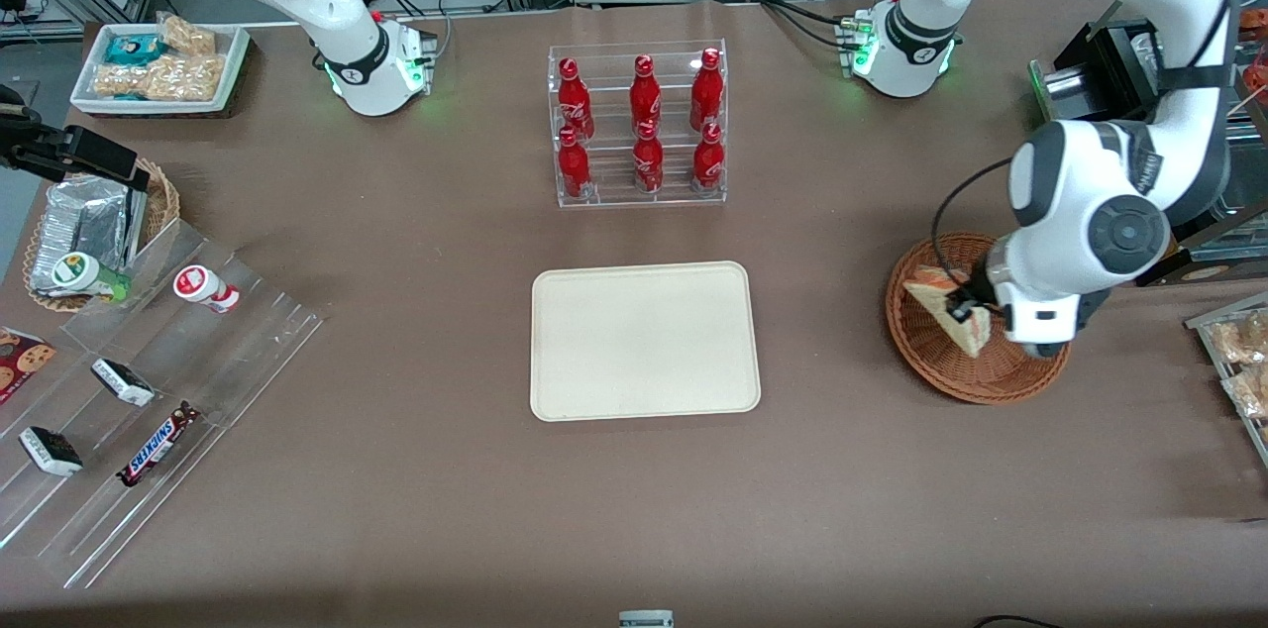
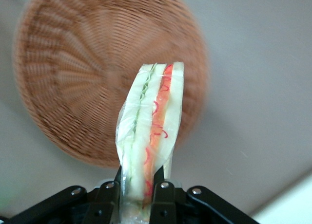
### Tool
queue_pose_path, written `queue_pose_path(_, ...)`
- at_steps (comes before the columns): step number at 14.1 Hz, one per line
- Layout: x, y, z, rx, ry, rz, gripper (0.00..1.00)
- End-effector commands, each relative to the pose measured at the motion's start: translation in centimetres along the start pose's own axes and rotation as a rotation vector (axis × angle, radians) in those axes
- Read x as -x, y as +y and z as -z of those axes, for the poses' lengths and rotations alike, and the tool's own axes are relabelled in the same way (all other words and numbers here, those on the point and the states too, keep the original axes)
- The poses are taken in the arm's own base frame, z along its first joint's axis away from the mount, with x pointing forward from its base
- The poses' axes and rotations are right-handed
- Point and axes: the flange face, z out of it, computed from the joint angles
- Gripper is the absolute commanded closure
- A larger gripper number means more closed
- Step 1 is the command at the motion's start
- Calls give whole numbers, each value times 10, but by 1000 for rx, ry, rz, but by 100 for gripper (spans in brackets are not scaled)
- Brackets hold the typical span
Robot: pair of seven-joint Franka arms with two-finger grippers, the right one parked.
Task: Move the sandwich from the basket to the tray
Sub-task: 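Lift the sandwich and carry it over the cream tray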
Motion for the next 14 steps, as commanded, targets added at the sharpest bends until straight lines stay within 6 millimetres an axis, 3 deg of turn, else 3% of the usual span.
queue_pose_path(1, 51, 62, 6, 13, -4, -105, 97)
queue_pose_path(5, 140, 171, -7, 45, 41, -305, 97)
queue_pose_path(7, 179, 209, -16, 105, 73, -375, 97)
queue_pose_path(9, 211, 232, -24, 195, 106, -422, 97)
queue_pose_path(12, 256, 255, -54, 227, 127, -495, 97)
queue_pose_path(14, 266, 267, -67, 247, 133, -512, 97)
